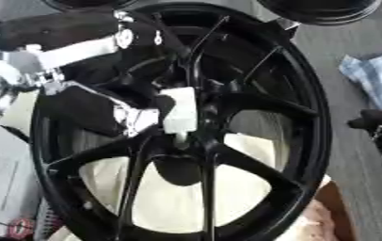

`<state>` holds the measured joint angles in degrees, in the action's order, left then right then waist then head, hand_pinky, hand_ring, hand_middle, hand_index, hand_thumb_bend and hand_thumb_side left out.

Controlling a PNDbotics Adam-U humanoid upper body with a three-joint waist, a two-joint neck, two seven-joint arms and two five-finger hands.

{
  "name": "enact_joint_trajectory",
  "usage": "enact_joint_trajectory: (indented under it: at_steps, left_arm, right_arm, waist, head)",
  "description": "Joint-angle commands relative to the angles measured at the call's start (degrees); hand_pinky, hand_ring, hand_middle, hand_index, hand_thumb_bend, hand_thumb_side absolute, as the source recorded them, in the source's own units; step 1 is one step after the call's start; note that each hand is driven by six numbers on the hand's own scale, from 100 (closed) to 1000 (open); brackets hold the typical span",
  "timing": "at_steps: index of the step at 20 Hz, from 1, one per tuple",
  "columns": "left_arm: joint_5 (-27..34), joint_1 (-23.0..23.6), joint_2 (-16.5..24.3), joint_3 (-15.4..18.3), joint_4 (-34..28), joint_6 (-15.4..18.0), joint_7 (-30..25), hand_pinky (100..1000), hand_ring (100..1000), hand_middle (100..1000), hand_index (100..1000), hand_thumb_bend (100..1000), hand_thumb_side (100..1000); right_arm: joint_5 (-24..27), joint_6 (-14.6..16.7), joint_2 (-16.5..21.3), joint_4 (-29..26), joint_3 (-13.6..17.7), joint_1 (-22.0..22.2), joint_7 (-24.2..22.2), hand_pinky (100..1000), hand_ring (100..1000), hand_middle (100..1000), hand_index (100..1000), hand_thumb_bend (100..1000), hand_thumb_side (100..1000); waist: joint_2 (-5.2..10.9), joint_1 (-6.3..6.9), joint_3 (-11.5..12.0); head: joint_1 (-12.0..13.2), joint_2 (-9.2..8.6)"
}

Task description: Pull the pin out of the wheel hub.

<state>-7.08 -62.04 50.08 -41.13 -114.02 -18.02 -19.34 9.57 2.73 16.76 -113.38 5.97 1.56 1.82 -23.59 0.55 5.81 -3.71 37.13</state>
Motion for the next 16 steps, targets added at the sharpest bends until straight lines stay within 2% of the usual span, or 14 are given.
enact_joint_trajectory:
  at_steps: [1, 3, 8, 12, 13, 16]
  left_arm:
    - [-0.2, -0.5, 0.8, 0.1, -0.6, -0.8, 0.9, 862, 845, 800, 921, 194, 524]
    - [0.1, -0.4, 0.5, -0.4, -0.6, -1.9, 0.9, 858, 842, 795, 917, 207, 576]
    - [0.4, -0.2, -0.2, -1.4, -0.6, -4.6, 0.6, 858, 843, 797, 921, 206, 601]
    - [-0.2, 0.0, -0.4, -1.6, -0.6, -6.5, 0.2, 869, 850, 793, 920, 286, 653]
    - [-0.6, 0.1, -0.4, -1.6, -0.6, -6.7, 0.1, 871, 850, 787, 915, 350, 711]
    - [-2.2, 0.1, -0.5, -1.6, -0.6, -6.8, 0.2, 873, 848, 770, 898, 402, 708]
  right_arm:
    - [-0.6, -0.1, 0.1, -1.2, 0.0, 0.0, -0.1, 997, 737, 602, 712, 100, 775]
    - [-0.6, -0.2, 0.0, -1.2, -0.1, 0.0, -0.1, 997, 737, 602, 712, 100, 780]
    - [-0.7, -0.7, -0.4, -1.2, -0.2, -0.1, -0.2, 998, 737, 602, 712, 100, 791]
    - [-0.8, -0.8, -0.7, -1.2, -0.3, -0.2, -0.2, 998, 737, 602, 712, 100, 796]
    - [-0.8, -0.9, -0.7, -1.2, -0.4, -0.2, -0.2, 998, 737, 602, 712, 100, 800]
    - [-0.9, -1.0, -0.9, -1.2, -0.5, -0.4, -0.3, 998, 737, 603, 712, 100, 802]
  waist:
    - [0.92, -0.07, 0.1]
    - [0.88, -0.11, 0.1]
    - [0.63, -0.21, 0.0]
    - [0.44, -0.23, -0.1]
    - [0.38, -0.22, -0.1]
    - [0.24, -0.19, -0.1]
  head:
    - [0.5, -0.68]
    - [0.8, -0.81]
    - [1.3, -0.67]
    - [1.6, -0.57]
    - [1.6, -0.63]
    - [2.0, -0.93]
